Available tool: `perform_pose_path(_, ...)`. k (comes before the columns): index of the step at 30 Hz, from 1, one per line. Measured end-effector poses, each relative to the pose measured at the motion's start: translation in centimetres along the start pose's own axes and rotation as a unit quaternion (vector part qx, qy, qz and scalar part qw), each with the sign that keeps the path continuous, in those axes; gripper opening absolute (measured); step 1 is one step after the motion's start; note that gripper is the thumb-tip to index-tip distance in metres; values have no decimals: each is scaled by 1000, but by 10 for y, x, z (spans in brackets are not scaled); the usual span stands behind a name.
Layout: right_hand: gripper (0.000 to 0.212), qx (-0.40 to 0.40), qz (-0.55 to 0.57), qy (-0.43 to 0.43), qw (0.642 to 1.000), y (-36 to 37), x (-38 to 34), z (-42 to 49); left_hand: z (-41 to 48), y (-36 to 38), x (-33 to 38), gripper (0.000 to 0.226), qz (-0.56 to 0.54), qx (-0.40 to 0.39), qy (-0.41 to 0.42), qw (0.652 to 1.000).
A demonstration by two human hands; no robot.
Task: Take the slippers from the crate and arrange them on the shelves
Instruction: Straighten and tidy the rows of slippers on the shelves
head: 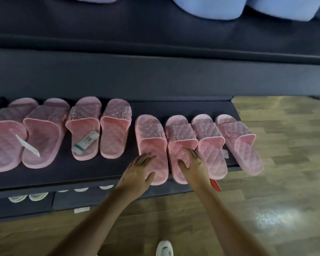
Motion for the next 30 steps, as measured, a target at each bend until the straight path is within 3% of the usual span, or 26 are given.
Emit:
perform_pose_path(3, 34, 0, 14, -5, 1000, -13, 17, 11, 9, 7, 11, 51, -2, 23, -31, 999)
perform_pose_path(9, 30, 41, 19, -47, 998, -40, 19, 41, 27, -18, 30, 52, 34, 143, -27, 989)
perform_pose_path(15, 67, -91, -61, -153, 982, -2, -2, 71, 47, -17, 14, 61, 81, 119, -103, 984)
perform_pose_path(20, 84, -166, -130, -159, 965, 29, 5, 97, 54, -9, 0, 60, 87, 100, -106, 985)
perform_pose_path(30, 70, -78, 7, -156, 985, -10, 3, 105, 52, -21, -8, 47, 20, 142, -67, 987)
Point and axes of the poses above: each hand's wrist, its own z-axis towards the middle knuckle, its own y-axis out of the palm, x = y × z, the point moved 10 cm from there along z, towards the middle knuckle, and after that the axes turned 8 degrees about -z, right-handed, at the moved point
